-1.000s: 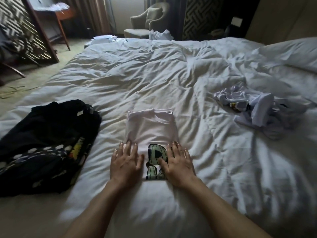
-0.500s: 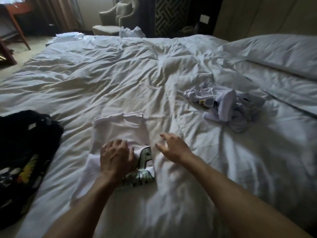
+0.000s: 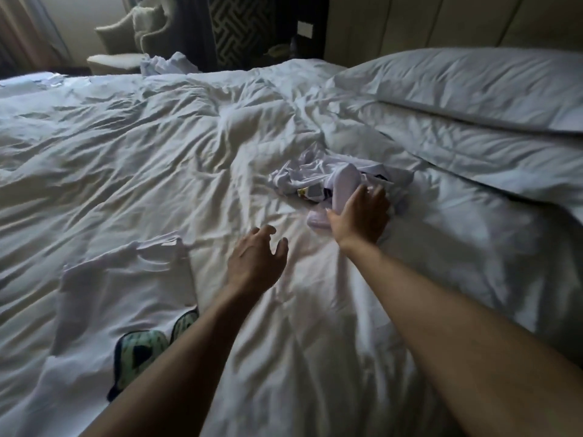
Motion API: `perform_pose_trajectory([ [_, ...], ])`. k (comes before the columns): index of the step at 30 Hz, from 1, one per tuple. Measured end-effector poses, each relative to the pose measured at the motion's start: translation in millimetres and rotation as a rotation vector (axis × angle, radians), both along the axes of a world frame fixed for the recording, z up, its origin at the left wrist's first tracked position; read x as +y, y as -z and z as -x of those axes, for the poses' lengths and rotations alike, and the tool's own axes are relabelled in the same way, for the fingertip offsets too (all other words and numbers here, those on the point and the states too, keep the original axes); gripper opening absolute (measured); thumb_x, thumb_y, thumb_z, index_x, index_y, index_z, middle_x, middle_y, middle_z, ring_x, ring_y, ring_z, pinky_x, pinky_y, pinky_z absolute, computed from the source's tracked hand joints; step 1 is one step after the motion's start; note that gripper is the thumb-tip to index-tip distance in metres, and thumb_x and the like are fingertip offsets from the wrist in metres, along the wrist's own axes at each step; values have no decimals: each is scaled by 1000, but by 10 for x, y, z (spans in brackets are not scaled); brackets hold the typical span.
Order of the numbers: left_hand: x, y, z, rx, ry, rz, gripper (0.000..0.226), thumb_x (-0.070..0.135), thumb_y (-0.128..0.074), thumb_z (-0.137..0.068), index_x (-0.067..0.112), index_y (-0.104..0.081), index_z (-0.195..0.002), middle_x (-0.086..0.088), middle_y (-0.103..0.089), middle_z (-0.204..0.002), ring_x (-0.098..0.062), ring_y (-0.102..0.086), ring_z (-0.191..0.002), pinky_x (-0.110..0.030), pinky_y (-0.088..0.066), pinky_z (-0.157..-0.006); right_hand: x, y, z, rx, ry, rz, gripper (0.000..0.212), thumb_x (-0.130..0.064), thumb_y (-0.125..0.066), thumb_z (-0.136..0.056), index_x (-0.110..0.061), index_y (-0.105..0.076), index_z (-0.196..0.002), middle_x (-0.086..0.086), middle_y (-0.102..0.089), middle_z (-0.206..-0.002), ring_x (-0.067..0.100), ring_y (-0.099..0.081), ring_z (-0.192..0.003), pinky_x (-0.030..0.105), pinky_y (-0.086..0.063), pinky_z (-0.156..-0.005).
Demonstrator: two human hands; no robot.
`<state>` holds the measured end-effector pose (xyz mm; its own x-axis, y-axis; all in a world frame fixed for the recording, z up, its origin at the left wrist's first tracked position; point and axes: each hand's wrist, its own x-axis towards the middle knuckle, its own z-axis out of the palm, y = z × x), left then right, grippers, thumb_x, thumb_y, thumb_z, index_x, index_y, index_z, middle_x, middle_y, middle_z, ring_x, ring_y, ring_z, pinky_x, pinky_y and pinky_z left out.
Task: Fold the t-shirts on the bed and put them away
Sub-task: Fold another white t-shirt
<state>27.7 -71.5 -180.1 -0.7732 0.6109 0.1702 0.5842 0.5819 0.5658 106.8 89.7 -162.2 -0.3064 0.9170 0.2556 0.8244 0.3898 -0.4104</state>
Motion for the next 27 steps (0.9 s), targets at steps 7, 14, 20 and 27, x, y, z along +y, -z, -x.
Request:
perform_pose_trajectory([
  [7,366,56,-47,-170,34,-112,32,43,-60,-92,23,-63,-118,4,-66,-108,-18,-63,-102,-34,-49,-88,144,287,52,323,-240,17,22,-26,-48,-86,-8,-59,-80,25,-61,-104,39,-55,-99,39,-40,-82],
  [14,348,-24,-145,-1065,61,-528,39,59,-59,-89,25,-72,-102,2,-73,-95,-17,-65,-76,-30,-48,-68,-841,252,-489,611,-749,90,9,-21,-50,-81,-26,-45,-76,-8,-53,-69,6,-47,-63,27,-42,-64],
  [20,141,66,-473,-1025,-45,-471,57,16,-67,-57,2,-61,-112,-23,-67,-98,-29,-61,-80,-30,-49,-59,-1180,233,-924,716,-801,384,17,-28,-49,-79,-19,-49,-65,-10,-49,-60,6,-45,-58,30,-40,-57],
  [27,-17,3,-1049,-904,-113,-430,20,11,-53,-77,12,-56,-97,-15,-65,-82,-23,-61,-68,-28,-45,-55,-649,408,-1202,854,76,748,66,-72,-66,-60,-17,-56,-97,6,-69,-91,27,-69,-83,48,-59,-75],
])
